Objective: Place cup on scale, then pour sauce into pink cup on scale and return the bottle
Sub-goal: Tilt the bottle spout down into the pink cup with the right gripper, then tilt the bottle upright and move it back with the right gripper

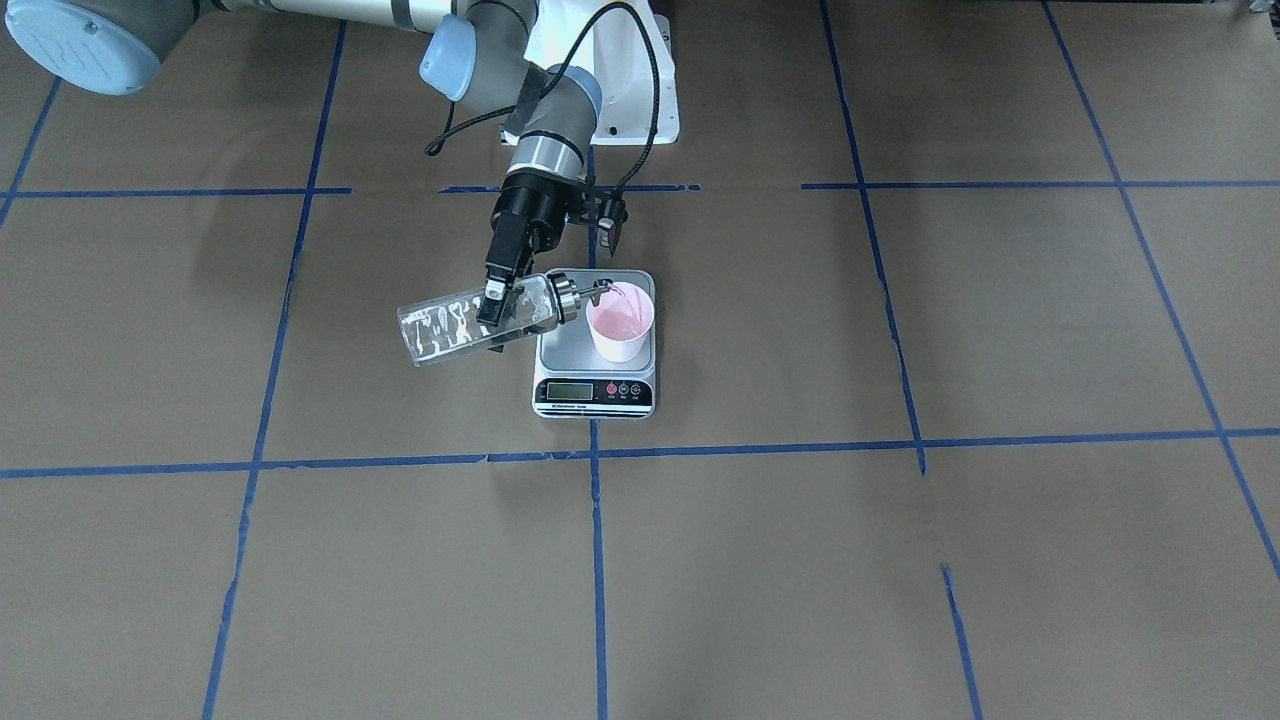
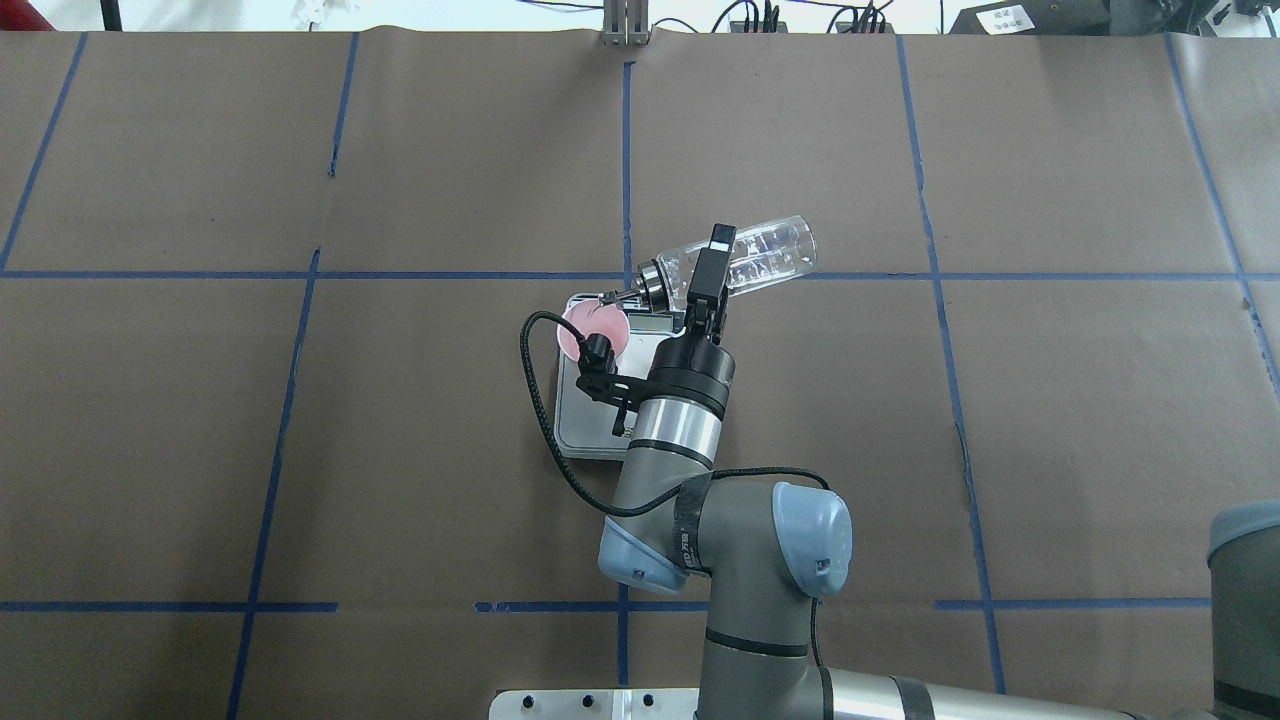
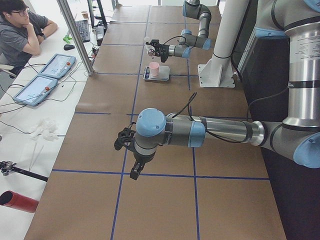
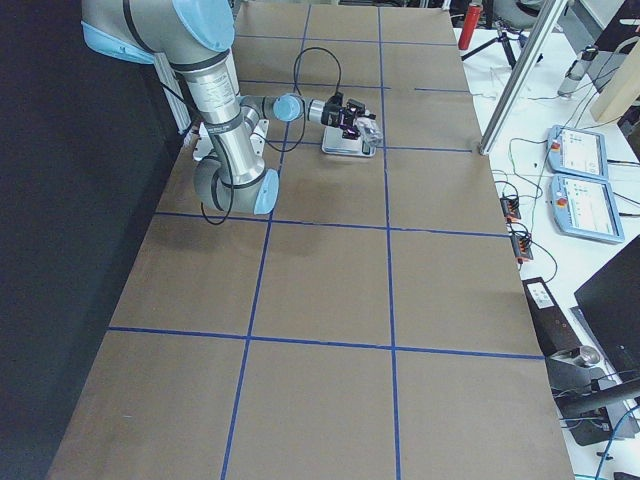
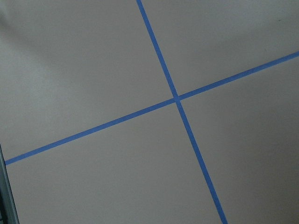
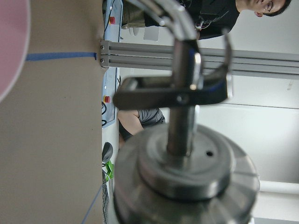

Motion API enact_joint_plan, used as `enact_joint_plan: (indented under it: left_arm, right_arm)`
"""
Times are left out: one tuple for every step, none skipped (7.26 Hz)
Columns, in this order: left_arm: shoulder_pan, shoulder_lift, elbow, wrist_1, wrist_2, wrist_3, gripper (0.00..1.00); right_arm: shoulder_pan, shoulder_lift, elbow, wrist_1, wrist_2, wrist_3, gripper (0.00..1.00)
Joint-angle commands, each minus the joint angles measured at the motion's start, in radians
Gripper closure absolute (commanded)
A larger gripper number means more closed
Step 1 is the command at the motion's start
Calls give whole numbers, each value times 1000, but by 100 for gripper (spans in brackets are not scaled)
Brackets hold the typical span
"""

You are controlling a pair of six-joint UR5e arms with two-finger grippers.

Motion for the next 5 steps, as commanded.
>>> enact_joint_plan:
  left_arm:
    - [0, 0, 0, -3, 0, 0, 0]
    - [0, 0, -3, -3, 0, 0, 0]
    - [0, 0, -6, -3, 0, 0, 0]
    - [0, 0, -6, -3, 0, 0, 0]
    - [0, 0, -8, -3, 0, 0, 0]
  right_arm:
    - [4, -79, 99, 282, 120, 40, 100]
    - [9, -84, 109, 401, 203, 106, 100]
    - [10, -90, 112, 520, 249, 222, 100]
    - [19, -93, 139, 544, 297, 249, 100]
    - [38, -110, 173, 577, 349, 354, 100]
